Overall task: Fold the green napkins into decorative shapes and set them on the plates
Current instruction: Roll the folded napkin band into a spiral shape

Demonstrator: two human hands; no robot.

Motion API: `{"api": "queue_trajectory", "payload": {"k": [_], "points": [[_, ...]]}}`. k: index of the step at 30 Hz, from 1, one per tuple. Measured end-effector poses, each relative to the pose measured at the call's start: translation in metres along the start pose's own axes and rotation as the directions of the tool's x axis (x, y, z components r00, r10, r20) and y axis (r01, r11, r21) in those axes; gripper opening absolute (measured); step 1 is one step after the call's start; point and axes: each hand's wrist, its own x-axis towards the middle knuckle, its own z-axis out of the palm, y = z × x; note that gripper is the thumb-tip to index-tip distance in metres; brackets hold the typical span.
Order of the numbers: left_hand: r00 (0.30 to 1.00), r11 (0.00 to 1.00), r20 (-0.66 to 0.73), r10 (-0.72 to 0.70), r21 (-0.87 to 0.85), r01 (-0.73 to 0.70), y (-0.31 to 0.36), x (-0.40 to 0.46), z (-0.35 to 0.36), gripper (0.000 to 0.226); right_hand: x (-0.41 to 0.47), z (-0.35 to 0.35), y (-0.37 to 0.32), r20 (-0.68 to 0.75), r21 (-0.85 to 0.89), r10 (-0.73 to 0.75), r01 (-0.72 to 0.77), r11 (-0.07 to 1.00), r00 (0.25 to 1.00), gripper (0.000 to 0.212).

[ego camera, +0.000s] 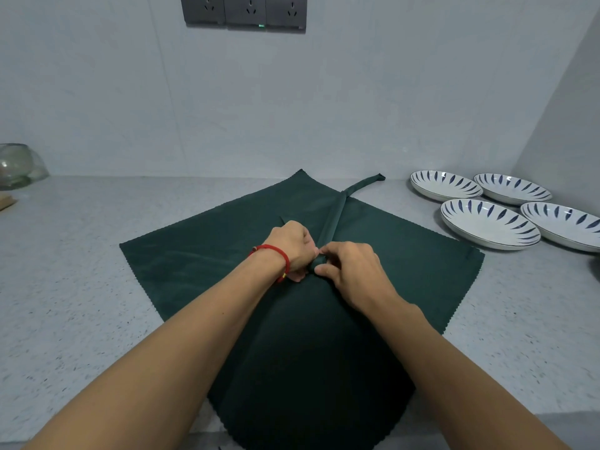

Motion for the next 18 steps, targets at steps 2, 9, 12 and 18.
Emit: {"api": "queue_trajectory", "payload": {"k": [2, 9, 12, 18], "points": [[0.99, 0.993, -0.09, 0.11, 0.047, -0.106, -0.004, 0.001, 0.004, 0.009, 0.003, -0.002, 0.002, 0.009, 0.011, -0.004, 0.004, 1.0, 1.0, 0.019], [0.957, 0.963, -0.114, 0.267, 0.007, -0.268, -0.018, 0.0, 0.004, 0.013, 0.02, -0.011, 0.011, 0.131, 0.051, 0.032, -0.039, 0.998, 0.991, 0.022], [0.965, 0.967, -0.072, 0.253, 0.05, -0.25, -0.014, 0.006, -0.001, 0.013, 0.022, -0.014, 0.011, 0.132, 0.063, 0.073, -0.082, 0.995, 0.989, 0.035], [0.995, 0.995, 0.016, 0.098, 0.011, -0.098, 0.003, 0.022, -0.007, 0.016, 0.021, -0.014, 0.014, -0.056, 0.245, 0.147, -0.129, 0.961, 0.988, 0.017]]}}
